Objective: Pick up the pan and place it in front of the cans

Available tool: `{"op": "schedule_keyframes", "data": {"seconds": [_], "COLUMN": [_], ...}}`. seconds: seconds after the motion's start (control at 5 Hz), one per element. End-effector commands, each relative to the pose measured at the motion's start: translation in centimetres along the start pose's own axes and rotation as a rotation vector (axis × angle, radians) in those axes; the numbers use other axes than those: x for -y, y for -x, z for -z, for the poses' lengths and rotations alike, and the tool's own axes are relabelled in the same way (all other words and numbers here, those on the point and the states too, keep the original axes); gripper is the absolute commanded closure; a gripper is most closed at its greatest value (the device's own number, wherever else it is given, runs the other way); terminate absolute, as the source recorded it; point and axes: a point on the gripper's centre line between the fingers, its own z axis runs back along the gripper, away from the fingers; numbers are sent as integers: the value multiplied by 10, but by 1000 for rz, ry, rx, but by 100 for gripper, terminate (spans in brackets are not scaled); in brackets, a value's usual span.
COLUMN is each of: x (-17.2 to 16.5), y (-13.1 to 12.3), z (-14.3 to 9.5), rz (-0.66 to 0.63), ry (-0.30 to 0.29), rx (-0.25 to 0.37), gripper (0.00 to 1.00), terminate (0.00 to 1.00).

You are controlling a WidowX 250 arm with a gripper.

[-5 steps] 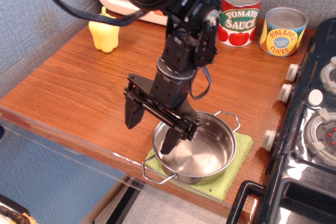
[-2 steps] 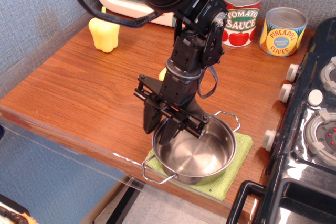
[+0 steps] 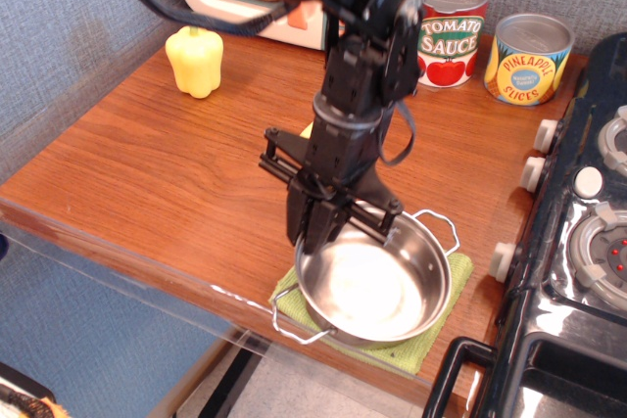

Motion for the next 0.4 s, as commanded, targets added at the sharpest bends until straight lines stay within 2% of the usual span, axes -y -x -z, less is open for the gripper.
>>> {"op": "schedule_keyframes", "data": {"seconds": [0.0, 0.2], "x": [8, -6], "y": [-17, -59], "z": [-85, -109], "rz": [10, -91], "ry": [152, 173], "rx": [231, 291], "gripper": [100, 100], "terminate": [0, 0]}}
